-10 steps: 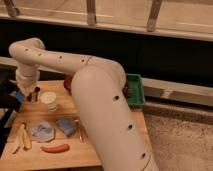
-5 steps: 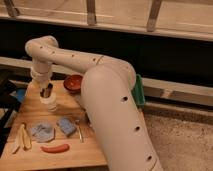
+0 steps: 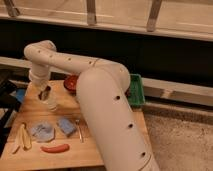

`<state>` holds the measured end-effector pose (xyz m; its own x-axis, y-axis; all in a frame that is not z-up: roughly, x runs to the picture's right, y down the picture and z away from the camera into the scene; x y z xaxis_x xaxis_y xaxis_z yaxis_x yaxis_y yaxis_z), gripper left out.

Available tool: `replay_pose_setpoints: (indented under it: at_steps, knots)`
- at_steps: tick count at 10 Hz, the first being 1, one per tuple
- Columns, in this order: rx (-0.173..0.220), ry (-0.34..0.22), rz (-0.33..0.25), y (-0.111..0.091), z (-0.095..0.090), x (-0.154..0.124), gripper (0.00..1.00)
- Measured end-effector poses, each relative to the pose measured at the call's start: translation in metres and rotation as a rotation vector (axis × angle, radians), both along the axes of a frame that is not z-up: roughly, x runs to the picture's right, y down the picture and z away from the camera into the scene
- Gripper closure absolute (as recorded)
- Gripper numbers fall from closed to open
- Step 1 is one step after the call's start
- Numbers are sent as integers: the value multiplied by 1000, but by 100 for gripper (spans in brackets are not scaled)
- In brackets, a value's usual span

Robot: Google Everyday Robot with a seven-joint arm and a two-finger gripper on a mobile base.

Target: Stack cups into tray

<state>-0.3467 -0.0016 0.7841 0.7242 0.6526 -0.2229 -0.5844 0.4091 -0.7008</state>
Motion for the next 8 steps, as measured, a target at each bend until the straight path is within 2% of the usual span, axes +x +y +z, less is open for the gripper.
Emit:
replay_pose_setpoints:
  at_steps: [5, 6, 7, 8]
  knots:
    - [2, 41, -7, 4, 4, 4, 100]
    - [2, 61, -27, 6, 4, 2, 96]
    - [-2, 67, -31, 10, 6, 1, 84]
    - [-6, 74, -31, 12, 10, 4, 76]
